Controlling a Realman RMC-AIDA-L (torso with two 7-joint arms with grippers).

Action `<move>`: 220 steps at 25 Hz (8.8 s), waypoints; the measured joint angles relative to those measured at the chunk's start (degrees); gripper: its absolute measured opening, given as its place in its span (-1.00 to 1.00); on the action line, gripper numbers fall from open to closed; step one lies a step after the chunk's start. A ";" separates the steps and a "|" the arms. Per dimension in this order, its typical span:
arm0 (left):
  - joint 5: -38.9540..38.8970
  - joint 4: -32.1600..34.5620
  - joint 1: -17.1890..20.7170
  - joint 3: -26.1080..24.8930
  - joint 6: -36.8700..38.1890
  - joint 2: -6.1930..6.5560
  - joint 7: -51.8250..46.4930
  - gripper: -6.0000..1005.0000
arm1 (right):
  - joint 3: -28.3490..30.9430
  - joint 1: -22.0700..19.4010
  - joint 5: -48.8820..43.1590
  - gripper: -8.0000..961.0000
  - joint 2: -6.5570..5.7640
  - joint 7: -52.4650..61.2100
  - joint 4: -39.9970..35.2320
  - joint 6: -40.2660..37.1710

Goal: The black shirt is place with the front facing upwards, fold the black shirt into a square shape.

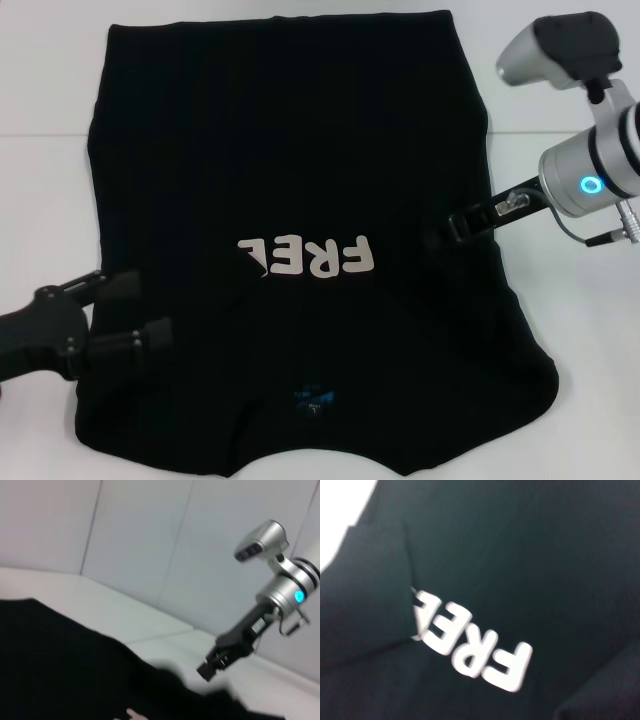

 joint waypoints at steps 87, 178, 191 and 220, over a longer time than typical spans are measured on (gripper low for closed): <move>39.38 27.88 -8.58 20.14 -3.84 -3.41 -73.71 -0.51 | 15.18 -21.57 31.58 0.96 -2.58 -63.69 10.25 -8.56; 30.69 4.67 -9.61 13.00 15.56 6.04 -53.71 -0.92 | 3.43 -7.55 -14.64 -0.86 -4.02 -19.36 -1.32 -38.84; 29.68 4.32 -13.42 -9.38 5.22 9.19 -57.96 -0.92 | 24.37 -5.29 -3.49 -0.87 -9.02 -11.88 7.44 -17.41; 10.16 -1.90 -17.14 -11.91 -40.43 0.01 -46.88 -0.91 | 24.87 -6.00 25.78 -0.79 -0.05 -29.32 15.94 26.15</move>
